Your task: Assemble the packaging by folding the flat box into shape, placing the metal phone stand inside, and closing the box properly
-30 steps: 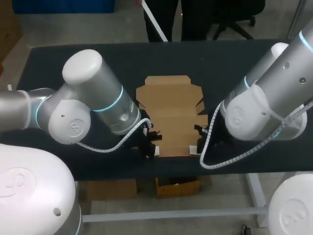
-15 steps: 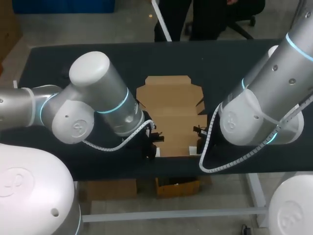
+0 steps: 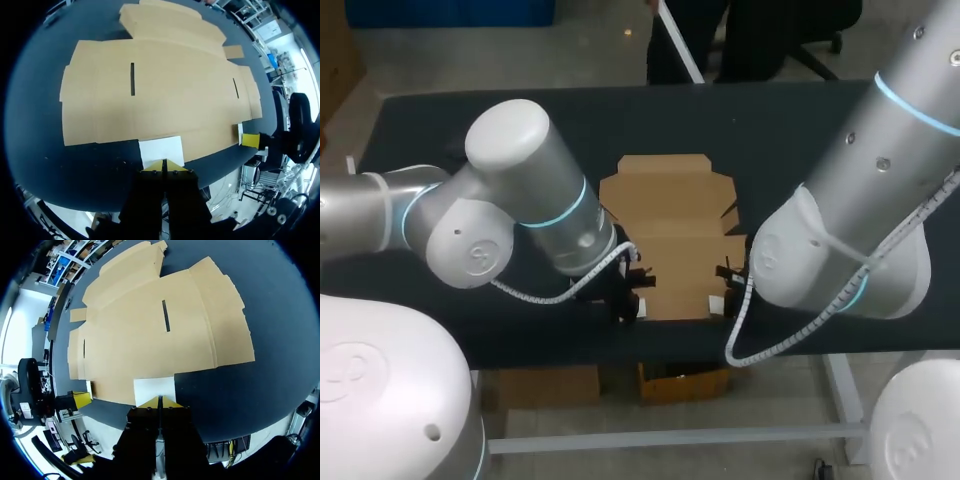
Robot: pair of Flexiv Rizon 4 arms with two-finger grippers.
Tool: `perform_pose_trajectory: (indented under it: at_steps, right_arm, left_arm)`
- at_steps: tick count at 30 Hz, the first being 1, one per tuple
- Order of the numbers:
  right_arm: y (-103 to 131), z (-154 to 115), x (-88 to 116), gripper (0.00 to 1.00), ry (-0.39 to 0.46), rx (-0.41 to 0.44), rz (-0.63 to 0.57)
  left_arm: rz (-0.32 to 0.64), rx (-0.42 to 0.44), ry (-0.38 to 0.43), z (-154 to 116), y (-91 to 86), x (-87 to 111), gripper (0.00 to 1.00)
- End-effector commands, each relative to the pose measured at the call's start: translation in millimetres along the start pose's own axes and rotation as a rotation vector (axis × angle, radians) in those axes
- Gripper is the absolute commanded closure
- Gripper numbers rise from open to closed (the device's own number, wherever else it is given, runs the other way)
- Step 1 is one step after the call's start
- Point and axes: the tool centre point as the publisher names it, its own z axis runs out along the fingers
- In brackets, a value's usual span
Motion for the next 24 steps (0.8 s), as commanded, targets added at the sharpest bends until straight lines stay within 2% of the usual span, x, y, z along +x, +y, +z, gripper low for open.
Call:
perform_pose_trajectory:
  at_steps: [1,10,24]
  right_arm:
    - [-5,-8,-3,1.00,0.026,-0.032,0.002]
    - [-1,-31,-16,1.00,0.083,-0.064,0.032]
    - [6,-57,-43,1.00,0.151,-0.069,0.068]
  left_arm:
    - [0.001,0.014,-0.018,-9,3.2,2.6,1.00]
    - [-0.002,0.043,-0.038,-22,4.1,1.4,1.00]
    - [-0.041,0.090,-0.087,-56,8.8,-17.8,1.00]
